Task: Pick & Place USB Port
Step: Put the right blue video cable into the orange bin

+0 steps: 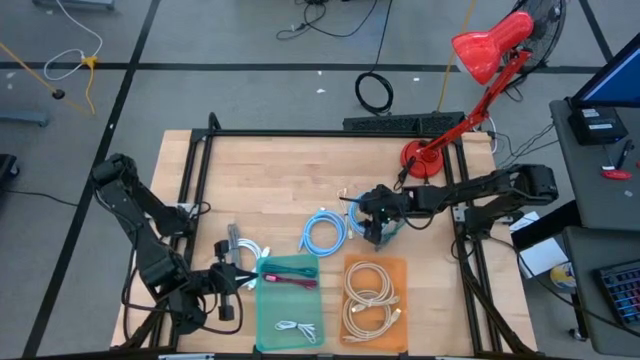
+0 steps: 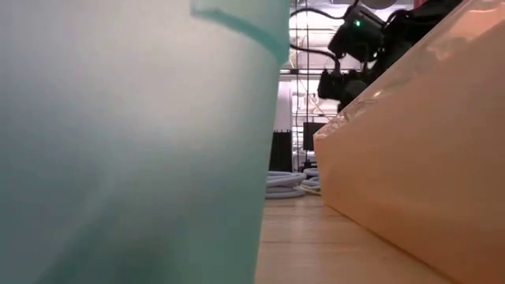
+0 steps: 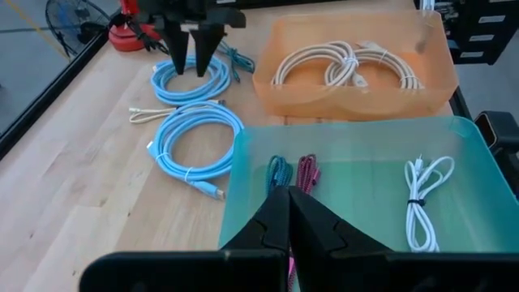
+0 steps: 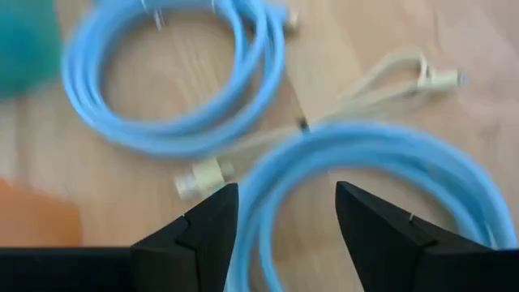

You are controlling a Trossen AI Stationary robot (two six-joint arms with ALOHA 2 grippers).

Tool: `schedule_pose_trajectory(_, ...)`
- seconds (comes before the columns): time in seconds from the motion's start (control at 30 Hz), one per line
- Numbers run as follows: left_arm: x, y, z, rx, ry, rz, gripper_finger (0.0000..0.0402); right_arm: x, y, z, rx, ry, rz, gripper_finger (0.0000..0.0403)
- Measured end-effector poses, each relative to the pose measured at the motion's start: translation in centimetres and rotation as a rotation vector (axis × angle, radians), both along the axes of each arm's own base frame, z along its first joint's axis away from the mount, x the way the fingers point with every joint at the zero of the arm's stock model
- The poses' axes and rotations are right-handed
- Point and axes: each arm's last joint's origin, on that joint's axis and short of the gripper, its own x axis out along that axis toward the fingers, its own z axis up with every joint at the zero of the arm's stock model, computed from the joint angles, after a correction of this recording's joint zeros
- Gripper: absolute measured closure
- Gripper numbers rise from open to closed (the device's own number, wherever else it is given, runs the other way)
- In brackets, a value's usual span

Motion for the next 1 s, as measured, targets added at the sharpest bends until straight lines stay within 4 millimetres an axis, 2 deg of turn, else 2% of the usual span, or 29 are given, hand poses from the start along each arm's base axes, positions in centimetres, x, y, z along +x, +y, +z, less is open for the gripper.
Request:
schedule_pose_trajectory(0.1, 0.0, 0.0, 0.0, -0.001, 0.000, -0.003, 0.0399, 0.1, 0.3, 0.3, 0.014, -0.010, -0.004, 0.0202)
schedule_pose_trajectory(0.37, -0.1, -0.1, 0.0, -0.005, 0.004, -0.011, 0.0399, -0.6, 1.9, -0.7, 0.015, 0.103, 0.029, 0.0202)
schedule_pose_trajectory(0.6, -0.1, -0.2, 0.0, -0.007, 0.003, -0.011, 0.0399, -0.9, 1.8, -0.9, -0.062, 0.134, -0.016, 0.0202)
schedule_pose_trajectory(1.0, -0.1, -0.2, 0.0, -0.003, 0.004, -0.012, 0.0399, -1.6, 2.0, -2.6, -0.014, 0.193, -0.034, 0.0202)
